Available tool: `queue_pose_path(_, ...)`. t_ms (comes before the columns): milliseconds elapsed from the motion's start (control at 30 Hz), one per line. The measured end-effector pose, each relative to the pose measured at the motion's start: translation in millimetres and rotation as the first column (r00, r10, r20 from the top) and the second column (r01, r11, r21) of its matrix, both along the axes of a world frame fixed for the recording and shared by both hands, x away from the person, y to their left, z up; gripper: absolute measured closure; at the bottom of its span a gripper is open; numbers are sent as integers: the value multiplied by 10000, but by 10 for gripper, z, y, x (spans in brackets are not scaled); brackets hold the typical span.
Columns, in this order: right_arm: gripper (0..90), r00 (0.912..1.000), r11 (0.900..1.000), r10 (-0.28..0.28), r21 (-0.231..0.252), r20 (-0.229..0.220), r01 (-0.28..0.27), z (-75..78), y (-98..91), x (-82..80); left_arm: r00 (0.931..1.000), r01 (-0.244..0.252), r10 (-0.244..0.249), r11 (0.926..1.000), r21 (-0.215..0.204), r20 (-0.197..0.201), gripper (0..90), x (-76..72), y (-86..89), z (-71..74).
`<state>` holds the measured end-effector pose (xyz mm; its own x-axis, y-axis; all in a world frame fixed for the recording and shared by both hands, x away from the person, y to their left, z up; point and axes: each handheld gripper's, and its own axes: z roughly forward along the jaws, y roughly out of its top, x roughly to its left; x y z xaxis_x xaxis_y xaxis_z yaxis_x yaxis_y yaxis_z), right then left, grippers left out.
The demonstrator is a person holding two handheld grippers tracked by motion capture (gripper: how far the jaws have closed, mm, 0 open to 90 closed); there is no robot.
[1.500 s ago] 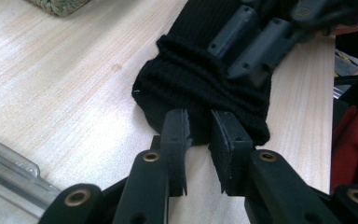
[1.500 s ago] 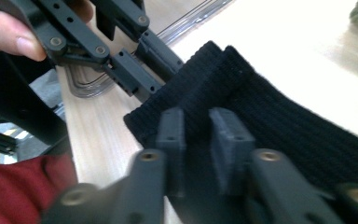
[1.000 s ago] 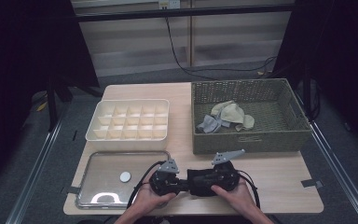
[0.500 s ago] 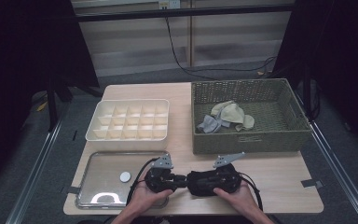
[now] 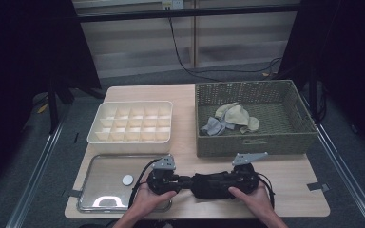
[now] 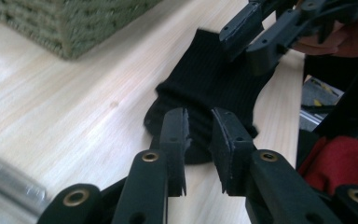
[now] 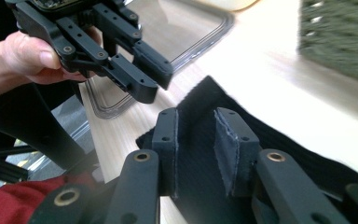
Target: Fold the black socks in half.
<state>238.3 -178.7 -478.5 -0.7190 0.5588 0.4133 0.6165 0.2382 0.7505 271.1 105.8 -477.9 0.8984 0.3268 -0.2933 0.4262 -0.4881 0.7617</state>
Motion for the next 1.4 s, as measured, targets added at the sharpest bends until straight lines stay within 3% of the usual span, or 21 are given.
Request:
queue_pose_path(100, 718, 9995, 9995, -306, 43, 30, 306, 26, -143, -34, 9994, 281, -280, 9996, -31, 182, 749, -41, -91, 36)
queue_pose_path(333, 735, 9955, 9955, -942, 115, -31, 943, 35, -423, -128, 9975, 693, -691, 9975, -130, 147, 752, -35, -306, 73)
queue_pose_path(500, 700, 9941, 9940, -1057, -320, -260, 1049, -28, -526, -192, 9954, 956, -955, 9954, -29, 84, 752, -8, -510, 30)
queue_pose_path(667, 646, 9921, 9922, -1162, -521, -479, 1137, -66, -545, -223, 9934, 1137, -1137, 9935, -27, -150, 761, 43, -691, -41)
queue_pose_path(900, 595, 9911, 9905, -1125, -880, -715, 1061, -146, -511, -206, 9930, 1170, -1162, 9923, 405, -236, 767, 66, -795, -163)
queue_pose_path(1033, 581, 9918, 9889, -1041, -1144, -738, 952, -172, -469, -181, 9925, 1189, -1179, 9924, 321, -333, 751, 62, -823, -186)
queue_pose_path(1333, 588, 9906, 9805, -1167, -1668, -714, 1035, -212, -445, -137, 9934, 1150, -1149, 9919, 548, -38, 756, 68, -795, -219)
queue_pose_path(1400, 607, 9894, 9786, -1247, -1736, -742, 1103, -215, -439, -133, 9939, 1101, -1100, 9933, 363, -51, 757, 78, -790, -240)
